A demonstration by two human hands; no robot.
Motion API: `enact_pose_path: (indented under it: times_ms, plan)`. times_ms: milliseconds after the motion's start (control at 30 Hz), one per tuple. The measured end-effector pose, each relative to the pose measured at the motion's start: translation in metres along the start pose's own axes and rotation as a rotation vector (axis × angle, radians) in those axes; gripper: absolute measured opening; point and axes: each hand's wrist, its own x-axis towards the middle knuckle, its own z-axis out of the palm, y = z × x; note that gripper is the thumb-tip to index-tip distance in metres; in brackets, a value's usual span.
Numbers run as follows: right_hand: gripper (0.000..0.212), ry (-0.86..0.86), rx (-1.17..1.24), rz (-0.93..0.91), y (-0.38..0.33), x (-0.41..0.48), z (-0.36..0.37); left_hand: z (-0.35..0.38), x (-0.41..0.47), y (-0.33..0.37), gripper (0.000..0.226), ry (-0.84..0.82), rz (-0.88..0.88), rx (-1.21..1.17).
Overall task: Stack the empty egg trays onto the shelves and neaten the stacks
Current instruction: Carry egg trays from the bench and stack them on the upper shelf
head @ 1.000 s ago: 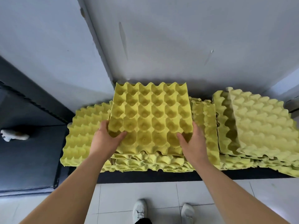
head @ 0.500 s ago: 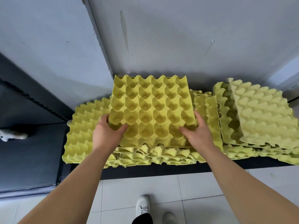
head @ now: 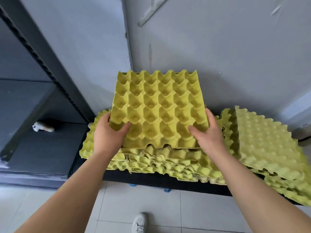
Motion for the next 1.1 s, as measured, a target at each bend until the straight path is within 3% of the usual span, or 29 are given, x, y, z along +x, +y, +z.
enact_pose_path:
  times_ms: [200, 633, 1100]
  plan:
    - [0.080, -0.091, -0.062, -0.150, -0.073, -0.042, -0.008, -0.085, -0.051, 0.029, 0.041, 0.145, -0.007, -0.080]
    - [0.075, -0.347, -0.045, -0.422, -0.243, -0.143, 0.087, -0.314, -0.118, 0.037, 0.044, 0.488, -0.071, -0.107]
    - [0.064, -0.398, 0.014, -0.327, -0.302, -0.285, 0.239, -0.514, -0.117, -0.044, 0.063, 0.448, -0.142, -0.009]
